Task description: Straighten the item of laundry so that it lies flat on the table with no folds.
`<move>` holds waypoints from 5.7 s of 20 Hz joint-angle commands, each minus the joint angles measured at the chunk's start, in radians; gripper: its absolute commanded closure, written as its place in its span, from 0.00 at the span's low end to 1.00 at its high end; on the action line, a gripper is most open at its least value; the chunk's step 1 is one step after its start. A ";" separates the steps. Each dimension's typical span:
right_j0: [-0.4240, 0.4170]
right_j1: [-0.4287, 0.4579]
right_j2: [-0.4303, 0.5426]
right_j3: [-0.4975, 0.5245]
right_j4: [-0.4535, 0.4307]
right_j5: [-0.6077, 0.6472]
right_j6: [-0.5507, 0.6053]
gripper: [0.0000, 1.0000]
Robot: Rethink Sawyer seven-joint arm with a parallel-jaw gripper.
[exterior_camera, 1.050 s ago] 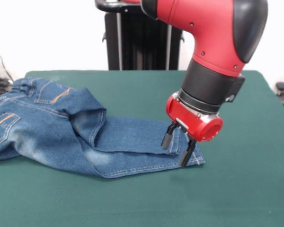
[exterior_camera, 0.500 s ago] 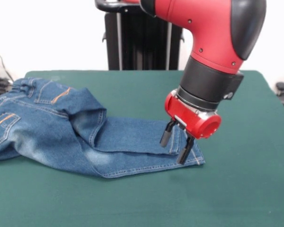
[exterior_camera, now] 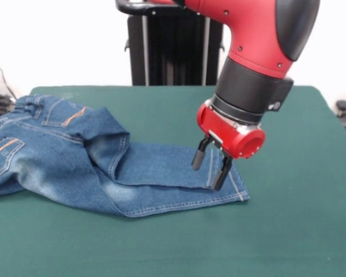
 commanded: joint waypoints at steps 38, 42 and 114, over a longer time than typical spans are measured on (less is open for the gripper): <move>0.072 0.050 0.161 0.213 0.117 -0.203 0.232 0.00; 0.052 0.013 0.180 0.253 0.098 -0.219 0.205 0.00; 0.108 0.150 0.217 0.207 0.238 -0.367 0.253 1.00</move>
